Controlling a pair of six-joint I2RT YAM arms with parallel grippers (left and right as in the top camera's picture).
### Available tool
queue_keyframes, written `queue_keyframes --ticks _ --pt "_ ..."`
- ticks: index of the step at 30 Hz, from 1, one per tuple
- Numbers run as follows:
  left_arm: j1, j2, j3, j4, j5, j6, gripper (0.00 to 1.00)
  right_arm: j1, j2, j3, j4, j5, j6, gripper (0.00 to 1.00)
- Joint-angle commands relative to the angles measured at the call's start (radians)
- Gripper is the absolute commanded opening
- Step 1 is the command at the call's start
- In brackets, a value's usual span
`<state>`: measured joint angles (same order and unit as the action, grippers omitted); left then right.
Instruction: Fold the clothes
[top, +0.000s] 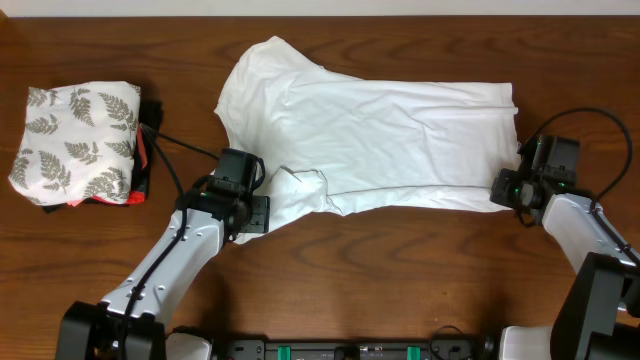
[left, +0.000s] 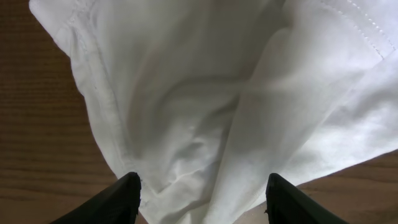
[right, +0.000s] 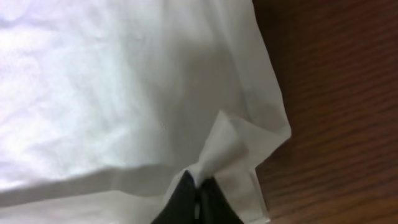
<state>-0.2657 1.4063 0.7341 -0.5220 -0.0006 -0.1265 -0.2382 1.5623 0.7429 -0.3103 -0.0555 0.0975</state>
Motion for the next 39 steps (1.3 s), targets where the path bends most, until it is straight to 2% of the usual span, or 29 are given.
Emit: queue_keyframes --ticks 1,6,16,27,31,39 --pt "-0.002 0.01 0.003 0.001 -0.011 0.013 0.65 -0.007 0.006 0.014 -0.005 -0.024 -0.002 0.01" --pt "-0.002 0.01 0.003 0.01 -0.011 0.013 0.65 -0.008 -0.021 0.031 -0.022 -0.094 0.006 0.01" --pt "-0.002 0.01 0.003 0.032 -0.011 0.013 0.65 -0.017 -0.159 0.055 -0.045 -0.102 0.021 0.01" --pt "-0.002 0.01 0.003 0.031 -0.011 0.013 0.65 -0.018 -0.167 0.055 -0.074 -0.098 0.021 0.01" --pt "-0.002 0.01 0.003 0.011 -0.007 0.013 0.53 -0.019 -0.167 0.055 -0.076 -0.083 0.021 0.01" --pt "-0.002 0.01 0.003 -0.006 -0.009 0.014 0.59 -0.019 -0.167 0.055 -0.075 -0.076 0.021 0.01"
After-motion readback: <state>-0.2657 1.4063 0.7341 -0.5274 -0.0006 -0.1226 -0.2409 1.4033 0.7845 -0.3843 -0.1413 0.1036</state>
